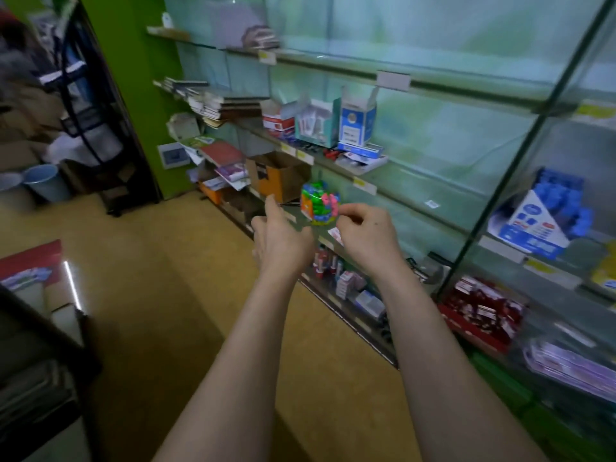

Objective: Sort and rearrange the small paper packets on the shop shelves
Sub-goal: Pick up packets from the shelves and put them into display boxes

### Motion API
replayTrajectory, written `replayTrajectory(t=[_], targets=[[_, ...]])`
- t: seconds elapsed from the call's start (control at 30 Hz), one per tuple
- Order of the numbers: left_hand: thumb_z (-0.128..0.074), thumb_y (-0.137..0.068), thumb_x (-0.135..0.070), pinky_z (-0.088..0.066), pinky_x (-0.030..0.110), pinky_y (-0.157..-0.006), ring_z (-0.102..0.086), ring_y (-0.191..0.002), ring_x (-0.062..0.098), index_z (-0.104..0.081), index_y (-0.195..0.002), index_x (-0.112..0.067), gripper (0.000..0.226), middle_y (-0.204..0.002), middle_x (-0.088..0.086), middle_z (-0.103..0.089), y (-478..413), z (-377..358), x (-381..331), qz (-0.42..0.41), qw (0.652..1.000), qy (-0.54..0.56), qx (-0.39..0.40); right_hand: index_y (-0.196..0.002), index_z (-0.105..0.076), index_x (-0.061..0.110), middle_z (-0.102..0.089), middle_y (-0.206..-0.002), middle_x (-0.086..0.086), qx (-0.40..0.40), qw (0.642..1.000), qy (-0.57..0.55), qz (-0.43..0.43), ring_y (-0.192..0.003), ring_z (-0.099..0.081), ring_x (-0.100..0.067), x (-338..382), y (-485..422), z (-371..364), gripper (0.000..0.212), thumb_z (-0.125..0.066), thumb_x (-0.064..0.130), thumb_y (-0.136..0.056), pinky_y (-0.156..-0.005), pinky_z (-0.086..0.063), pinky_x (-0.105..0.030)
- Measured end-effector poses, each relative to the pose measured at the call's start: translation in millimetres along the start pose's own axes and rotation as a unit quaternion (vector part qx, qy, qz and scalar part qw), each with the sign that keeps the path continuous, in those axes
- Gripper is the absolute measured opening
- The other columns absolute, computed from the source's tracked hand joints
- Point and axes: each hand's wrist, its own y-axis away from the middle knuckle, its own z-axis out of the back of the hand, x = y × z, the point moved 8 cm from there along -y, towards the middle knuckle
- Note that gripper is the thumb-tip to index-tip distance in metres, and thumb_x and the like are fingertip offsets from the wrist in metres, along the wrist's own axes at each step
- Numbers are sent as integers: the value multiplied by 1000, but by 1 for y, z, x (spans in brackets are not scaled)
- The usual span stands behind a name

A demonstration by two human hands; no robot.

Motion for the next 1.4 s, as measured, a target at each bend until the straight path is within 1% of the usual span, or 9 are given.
replayTrajectory(t=[0.07, 0.23, 0.37, 0.57, 0.83, 0.93, 1.1, 1.23, 1.4], targets=[[-63, -87, -22, -38, 49, -106, -41, -127, 32, -15, -148, -32, 79, -141, 8, -29, -20, 28, 14, 3, 1000, -6, -12, -121, -64, 16, -63, -122, -2, 20, 1000, -1, 4, -107, -57, -18, 17, -5, -37, 31, -51, 18, -94, -85, -45, -27], [-64, -87, -20, -31, 49, -111, -27, -139, 31, -13, -149, -31, 81, -151, 11, -22, -67, 87, 43, 9, 999, -10, -34, -127, -60, 16, -61, -123, -1, 53, 998, -5, 17, -94, -51, -9, 55, -17, -113, 33, -49, 19, -95, -76, -40, -21], [-66, -86, -20, -37, 50, -106, -40, -129, 32, -14, -148, -32, 82, -145, 8, -26, -99, 125, 63, 15, 999, -14, -49, -129, -58, 16, -60, -126, -1, 67, 997, -4, 26, -82, -50, -4, 78, -26, -159, 34, -48, 20, -96, -60, -35, -11], [-67, -86, -21, -38, 51, -106, -40, -129, 31, -15, -148, -33, 82, -146, 7, -26, -141, 162, 86, 36, 997, -5, -69, -131, -56, 17, -56, -130, 0, 100, 994, -2, 32, -72, -43, 2, 105, -46, -212, 34, -48, 19, -98, -53, -30, -9], [-67, -87, -25, -38, 51, -106, -40, -129, 31, -13, -149, -33, 83, -145, 6, -27, -218, 176, 103, 57, 994, -9, -88, -124, -60, 19, -54, -131, 1, 129, 991, -6, 32, -100, -43, -5, 117, -108, -280, 30, -49, 19, -96, -81, -36, -19], [-67, -86, -26, -38, 50, -105, -40, -129, 32, -14, -148, -33, 82, -144, 7, -27, -258, 176, 102, 59, 994, -13, -91, -126, -60, 18, -57, -129, 1, 129, 991, -15, 30, -107, -48, -8, 123, -144, -300, 31, -50, 18, -96, -83, -37, -21], [-66, -87, -26, -36, 49, -107, -41, -128, 32, -11, -150, -31, 84, -144, 9, -27, -337, 177, 92, 56, 992, -32, -105, -124, -61, 18, -60, -121, 1, 134, 990, -19, 46, -95, -52, -7, 138, -213, -332, 30, -49, 17, -96, -81, -46, -24], [-66, -87, -25, -41, 50, -103, -43, -125, 32, -13, -149, -31, 81, -143, 8, -28, -401, 168, 77, 51, 993, -34, -101, -125, -60, 17, -55, -104, 6, 128, 990, -27, 52, -82, -51, -7, 147, -275, -348, 30, -49, 18, -97, -82, -53, -30], [-66, -86, -24, -41, 50, -102, -45, -123, 33, -12, -150, -30, 84, -142, 9, -29, -467, 150, 64, 44, 993, -36, -101, -120, -62, 16, -62, -118, -2, 119, 991, -39, 47, -102, -57, -14, 146, -339, -365, 27, -51, 20, -96, -88, -55, -38]])
